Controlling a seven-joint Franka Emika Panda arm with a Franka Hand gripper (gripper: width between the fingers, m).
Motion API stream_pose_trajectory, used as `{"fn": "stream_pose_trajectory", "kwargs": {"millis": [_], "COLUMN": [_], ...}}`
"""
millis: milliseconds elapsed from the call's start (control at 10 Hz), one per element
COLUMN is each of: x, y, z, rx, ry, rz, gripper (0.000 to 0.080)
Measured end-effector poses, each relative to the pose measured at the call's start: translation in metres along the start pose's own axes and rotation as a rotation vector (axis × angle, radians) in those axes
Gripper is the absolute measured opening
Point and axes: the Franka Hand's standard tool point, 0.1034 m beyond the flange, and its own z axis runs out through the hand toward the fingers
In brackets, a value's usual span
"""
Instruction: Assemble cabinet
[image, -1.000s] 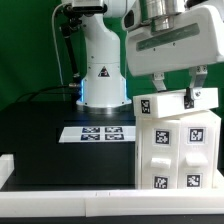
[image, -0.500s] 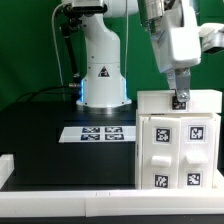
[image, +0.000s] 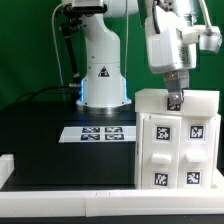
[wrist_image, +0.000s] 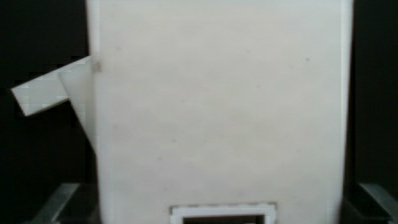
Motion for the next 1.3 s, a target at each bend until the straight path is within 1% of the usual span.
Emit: {"fn": "stream_pose_trajectory", "kwargs": {"millis": [100, 200, 300, 600, 700, 900, 1000, 1100, 1300], "x": [0.000, -0.002, -0.005, -0.014, -0.015, -0.015, -0.015, -0.018, -0.022], "y": [0.000, 0.001, -0.001, -0.007, -0.008, -0.007, -0.005, -0.003, -0.004], "z": [0.000, -0.001, -0.007, -0.025, -0.027, -0.025, -0.024, -0.021, -0.023], "rx": [-0.001, -0.001, 0.005, 0.026, 0.029, 0.027, 0.023, 0.006, -0.003], "ry": [-0.001, -0.006, -0.021, -0.064, -0.074, -0.071, -0.060, -0.037, -0.026], "rz": [-0.019, -0.028, -0.041, -0.048, -0.049, -0.092, -0.160, -0.318, -0.661], "gripper": [0.0560, 0.0711, 0.0776, 0.0795, 0.0795, 0.0797, 0.0797, 0.0797, 0.0797]}}
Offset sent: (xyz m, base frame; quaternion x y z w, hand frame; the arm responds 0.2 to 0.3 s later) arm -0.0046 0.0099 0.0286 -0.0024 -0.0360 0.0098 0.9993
